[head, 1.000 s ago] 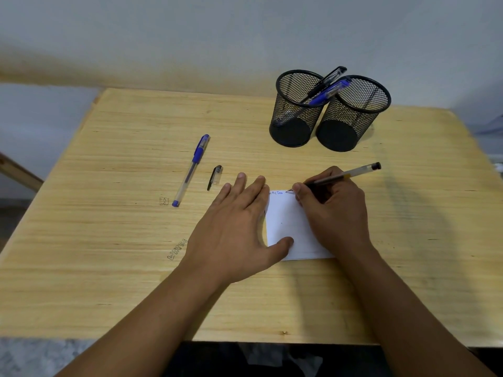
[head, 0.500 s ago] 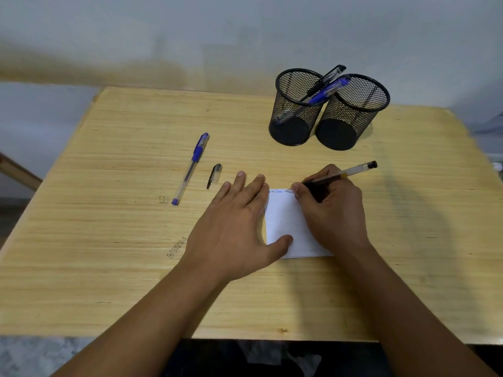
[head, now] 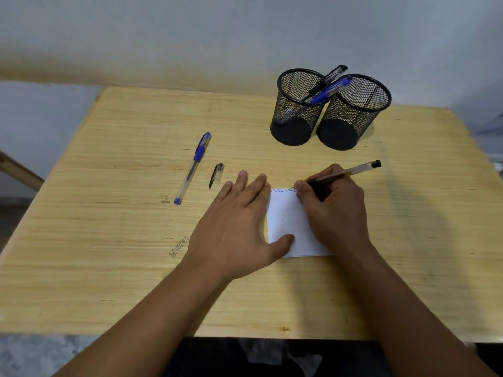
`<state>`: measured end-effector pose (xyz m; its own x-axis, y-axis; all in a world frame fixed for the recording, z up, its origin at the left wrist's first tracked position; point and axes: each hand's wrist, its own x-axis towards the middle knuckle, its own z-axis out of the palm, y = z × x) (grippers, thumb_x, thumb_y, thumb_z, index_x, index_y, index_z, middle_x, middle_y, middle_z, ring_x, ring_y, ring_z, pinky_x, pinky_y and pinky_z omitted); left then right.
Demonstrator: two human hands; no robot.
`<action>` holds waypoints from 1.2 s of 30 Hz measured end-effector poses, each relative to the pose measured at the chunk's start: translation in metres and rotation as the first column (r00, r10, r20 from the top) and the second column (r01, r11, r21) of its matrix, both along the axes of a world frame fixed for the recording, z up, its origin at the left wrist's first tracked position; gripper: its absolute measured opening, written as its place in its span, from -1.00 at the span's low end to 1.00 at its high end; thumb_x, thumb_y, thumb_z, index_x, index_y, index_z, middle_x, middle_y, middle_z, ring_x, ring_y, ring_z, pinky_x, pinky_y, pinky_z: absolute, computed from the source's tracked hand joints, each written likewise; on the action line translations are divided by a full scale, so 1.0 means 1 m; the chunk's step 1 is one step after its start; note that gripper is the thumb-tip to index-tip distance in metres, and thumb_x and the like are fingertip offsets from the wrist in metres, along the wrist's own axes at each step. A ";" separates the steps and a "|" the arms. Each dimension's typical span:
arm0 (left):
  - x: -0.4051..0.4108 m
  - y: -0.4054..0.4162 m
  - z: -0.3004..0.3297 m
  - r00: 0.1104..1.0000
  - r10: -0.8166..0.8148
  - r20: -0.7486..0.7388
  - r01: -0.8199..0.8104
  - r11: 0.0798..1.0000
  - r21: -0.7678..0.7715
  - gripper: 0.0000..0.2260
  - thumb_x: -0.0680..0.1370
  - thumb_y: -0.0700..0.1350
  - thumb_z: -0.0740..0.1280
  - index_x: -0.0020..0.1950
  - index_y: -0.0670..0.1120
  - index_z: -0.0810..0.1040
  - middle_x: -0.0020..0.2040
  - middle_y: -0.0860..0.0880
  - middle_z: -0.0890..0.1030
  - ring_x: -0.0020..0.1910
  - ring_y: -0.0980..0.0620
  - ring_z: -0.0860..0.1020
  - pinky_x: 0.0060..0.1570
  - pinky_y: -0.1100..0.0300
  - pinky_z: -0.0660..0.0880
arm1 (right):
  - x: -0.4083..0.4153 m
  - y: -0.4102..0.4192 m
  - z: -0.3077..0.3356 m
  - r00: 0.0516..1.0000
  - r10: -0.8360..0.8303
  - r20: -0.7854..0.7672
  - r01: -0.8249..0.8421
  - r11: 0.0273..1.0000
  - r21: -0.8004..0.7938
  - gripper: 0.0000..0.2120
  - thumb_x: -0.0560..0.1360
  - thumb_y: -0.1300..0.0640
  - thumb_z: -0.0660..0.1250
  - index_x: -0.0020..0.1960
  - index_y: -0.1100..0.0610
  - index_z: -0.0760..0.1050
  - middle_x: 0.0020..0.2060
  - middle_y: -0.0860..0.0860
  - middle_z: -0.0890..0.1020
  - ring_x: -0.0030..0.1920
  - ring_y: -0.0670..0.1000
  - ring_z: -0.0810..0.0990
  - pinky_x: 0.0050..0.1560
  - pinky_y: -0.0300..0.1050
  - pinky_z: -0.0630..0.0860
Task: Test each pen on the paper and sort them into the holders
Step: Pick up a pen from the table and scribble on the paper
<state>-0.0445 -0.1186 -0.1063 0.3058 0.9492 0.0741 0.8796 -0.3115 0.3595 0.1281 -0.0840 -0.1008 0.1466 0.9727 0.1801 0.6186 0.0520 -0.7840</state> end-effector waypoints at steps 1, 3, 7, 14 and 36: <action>0.000 0.000 0.000 1.000 0.000 -0.001 0.000 1.000 -0.001 -0.15 0.43 0.40 0.13 0.59 -0.03 0.06 0.61 0.05 0.01 0.58 0.04 -0.14 0.52 0.14 -0.18 | -0.001 0.000 0.001 1.000 0.000 0.001 0.000 1.000 -0.003 -0.89 0.48 0.09 0.43 -0.11 0.11 0.53 -0.32 -0.25 0.53 -0.24 -0.41 0.53 -0.25 -0.60 0.36; 0.000 0.000 0.000 1.000 0.002 -0.004 -0.002 1.000 0.001 -0.14 0.43 0.40 0.12 0.59 -0.03 0.06 0.61 0.05 0.01 0.59 0.04 -0.14 0.52 0.14 -0.18 | -0.001 -0.001 0.002 1.000 0.001 0.008 0.000 1.000 -0.012 -0.89 0.48 0.10 0.43 -0.11 0.10 0.52 -0.32 -0.25 0.53 -0.28 -0.36 0.54 -0.26 -0.61 0.36; 0.000 0.000 0.000 1.000 0.001 -0.008 -0.001 1.000 0.003 -0.14 0.43 0.40 0.13 0.59 -0.04 0.06 0.61 0.04 0.02 0.59 0.03 -0.13 0.51 0.14 -0.18 | 0.000 -0.002 0.002 1.000 0.011 -0.005 -0.011 1.000 -0.007 -0.88 0.47 0.13 0.43 -0.11 0.14 0.51 -0.32 -0.22 0.55 -0.24 -0.42 0.53 -0.27 -0.59 0.37; 0.000 0.000 0.000 1.000 0.000 -0.005 0.000 1.000 0.000 -0.15 0.43 0.39 0.13 0.59 -0.05 0.07 0.61 0.04 0.03 0.59 0.03 -0.12 0.52 0.14 -0.17 | -0.001 -0.001 0.001 1.000 0.004 -0.001 -0.004 1.000 0.008 -0.88 0.47 0.13 0.44 -0.12 0.15 0.53 -0.33 -0.24 0.54 -0.25 -0.41 0.54 -0.27 -0.58 0.37; 0.001 0.001 -0.001 1.000 0.009 -0.025 -0.009 1.000 0.007 -0.14 0.42 0.40 0.13 0.58 -0.05 0.10 0.61 0.04 0.06 0.59 0.02 -0.09 0.53 0.12 -0.13 | 0.003 0.002 0.000 0.995 -0.066 -0.071 0.067 0.998 0.001 -0.86 0.48 0.07 0.42 -0.08 0.10 0.50 -0.28 -0.17 0.61 -0.24 -0.27 0.60 -0.25 -0.59 0.39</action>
